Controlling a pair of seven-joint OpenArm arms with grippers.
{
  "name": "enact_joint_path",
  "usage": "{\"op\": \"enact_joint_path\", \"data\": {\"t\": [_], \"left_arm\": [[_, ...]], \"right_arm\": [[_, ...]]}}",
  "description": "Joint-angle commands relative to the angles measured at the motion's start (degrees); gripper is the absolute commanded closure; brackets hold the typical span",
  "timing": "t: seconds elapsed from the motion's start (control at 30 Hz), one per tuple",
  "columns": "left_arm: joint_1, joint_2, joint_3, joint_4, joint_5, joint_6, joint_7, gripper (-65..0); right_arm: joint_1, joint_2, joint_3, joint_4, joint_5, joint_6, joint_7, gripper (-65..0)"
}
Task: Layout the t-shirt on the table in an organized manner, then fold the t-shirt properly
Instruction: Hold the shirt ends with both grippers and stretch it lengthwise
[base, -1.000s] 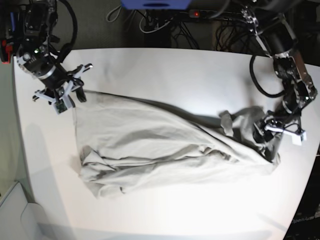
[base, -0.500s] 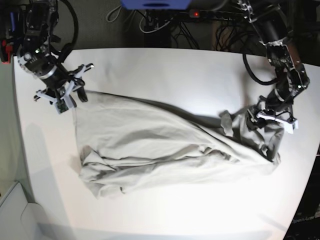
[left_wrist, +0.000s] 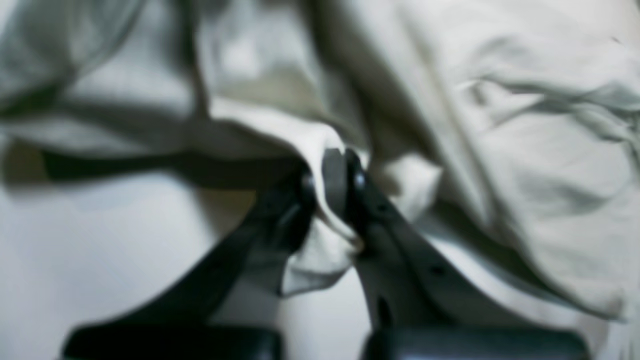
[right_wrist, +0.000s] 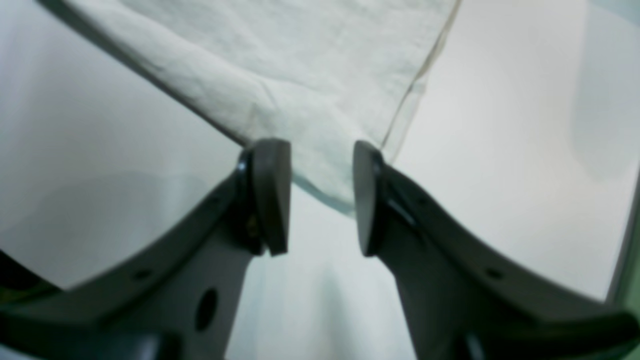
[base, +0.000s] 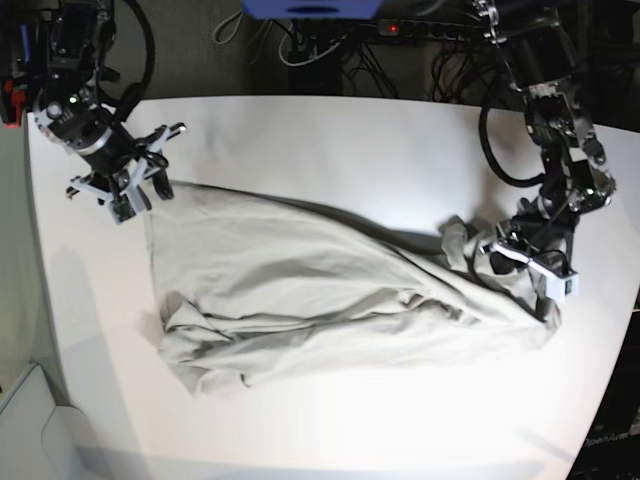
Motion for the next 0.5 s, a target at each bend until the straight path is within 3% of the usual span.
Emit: {"op": "enact_joint_path", "data": {"t": [0.0, 0.1, 0.3, 0.47], "left_arm": [[0.30, -0.14, -0.71, 3.72, -1.95, -0.29, 0.57, -2.9], [2.23, 0.91, -4.41, 11.55, -5.64, -0.29, 5.32, 0.0], [2.23, 2.32, -14.16, 23.15, -14.17, -0.29, 17.01, -0.5], [-2.52, 2.23, -20.76, 25.00, -25.42, -0.29, 20.53, -0.5]], "right_arm": [[0.47, 0.47, 0.28, 0.97, 0.57, 0.43, 1.33, -22.6], [0.74, 0.47, 0.28, 0.97, 0.57, 0.43, 1.33, -22.6], [0.91, 0.47, 0.19, -1.05, 0.57, 0.43, 1.33, -22.6], [1.79, 0.21, -0.08, -3.60, 0.57, 0.43, 1.41, -22.6]]}}
